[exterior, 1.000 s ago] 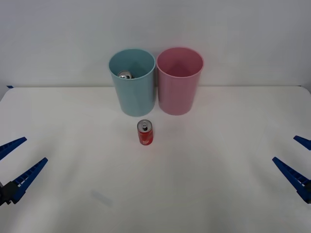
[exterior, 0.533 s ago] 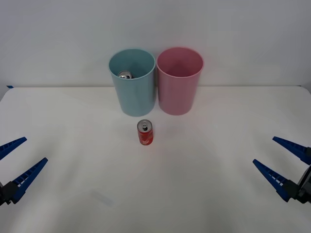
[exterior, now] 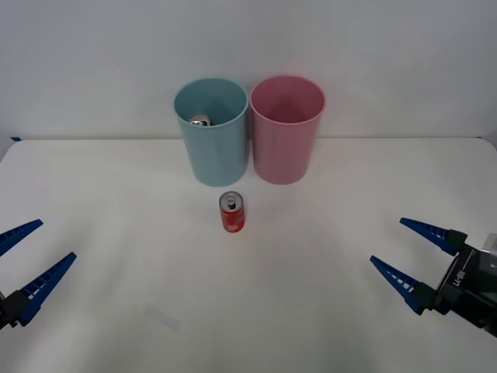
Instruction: Grasp the object on the table and drop it into the matching bin: aluminum can to the light blue bin, PET bottle to the pink bin.
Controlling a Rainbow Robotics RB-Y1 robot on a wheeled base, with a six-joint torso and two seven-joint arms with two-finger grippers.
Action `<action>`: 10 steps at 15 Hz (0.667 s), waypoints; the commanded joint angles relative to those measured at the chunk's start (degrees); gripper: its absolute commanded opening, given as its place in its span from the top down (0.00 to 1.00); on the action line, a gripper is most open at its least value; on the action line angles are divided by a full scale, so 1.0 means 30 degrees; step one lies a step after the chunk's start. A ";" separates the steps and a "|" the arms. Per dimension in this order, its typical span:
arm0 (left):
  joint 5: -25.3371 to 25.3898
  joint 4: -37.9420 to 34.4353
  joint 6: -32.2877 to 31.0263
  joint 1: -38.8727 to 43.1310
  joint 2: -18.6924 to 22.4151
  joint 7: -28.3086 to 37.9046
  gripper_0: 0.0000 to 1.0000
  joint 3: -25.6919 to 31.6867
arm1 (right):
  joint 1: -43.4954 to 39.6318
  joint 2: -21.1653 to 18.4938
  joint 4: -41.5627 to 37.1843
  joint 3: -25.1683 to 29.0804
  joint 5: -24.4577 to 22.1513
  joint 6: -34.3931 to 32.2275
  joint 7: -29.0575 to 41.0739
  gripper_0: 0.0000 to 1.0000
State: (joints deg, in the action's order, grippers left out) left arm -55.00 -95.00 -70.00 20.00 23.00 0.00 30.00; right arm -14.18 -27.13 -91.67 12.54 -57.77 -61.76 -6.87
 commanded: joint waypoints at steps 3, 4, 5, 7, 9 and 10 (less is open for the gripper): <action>0.0000 0.0000 0.0000 0.0000 0.0000 0.0000 0.00 0.0000 | 0.0948 -0.0301 0.0057 -0.2774 -0.0020 0.2451 -0.1051 0.00; 0.0000 0.0000 0.0000 0.0000 0.0000 0.0000 0.00 0.0000 | 0.1153 -0.0301 0.0057 -0.3331 -0.0049 0.2949 -0.1227 0.00; 0.0000 0.0000 0.0000 0.0000 0.0000 0.0000 0.00 0.0000 | 0.1387 -0.0301 0.0057 -0.3799 -0.0284 0.3359 -0.1403 0.00; 0.0000 0.0000 0.0000 0.0000 0.0000 0.0000 0.00 0.0000 | 0.1885 -0.0301 0.0057 -0.5059 -0.0430 0.4619 -0.1696 0.00; 0.0000 0.0000 0.0000 0.0000 0.0000 0.0000 0.00 0.0000 | 0.2354 -0.0301 0.0057 -0.6026 -0.0752 0.5615 -0.1754 0.00; 0.0000 0.0000 0.0000 0.0000 0.0000 0.0000 0.00 0.0000 | 0.2559 -0.0301 0.0086 -0.6495 -0.0782 0.6054 -0.1754 0.00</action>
State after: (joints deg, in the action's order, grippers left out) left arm -55.00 -95.00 -70.00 20.00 23.00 0.00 30.00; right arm -6.95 -28.04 -91.47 -5.94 -60.00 -44.59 -12.12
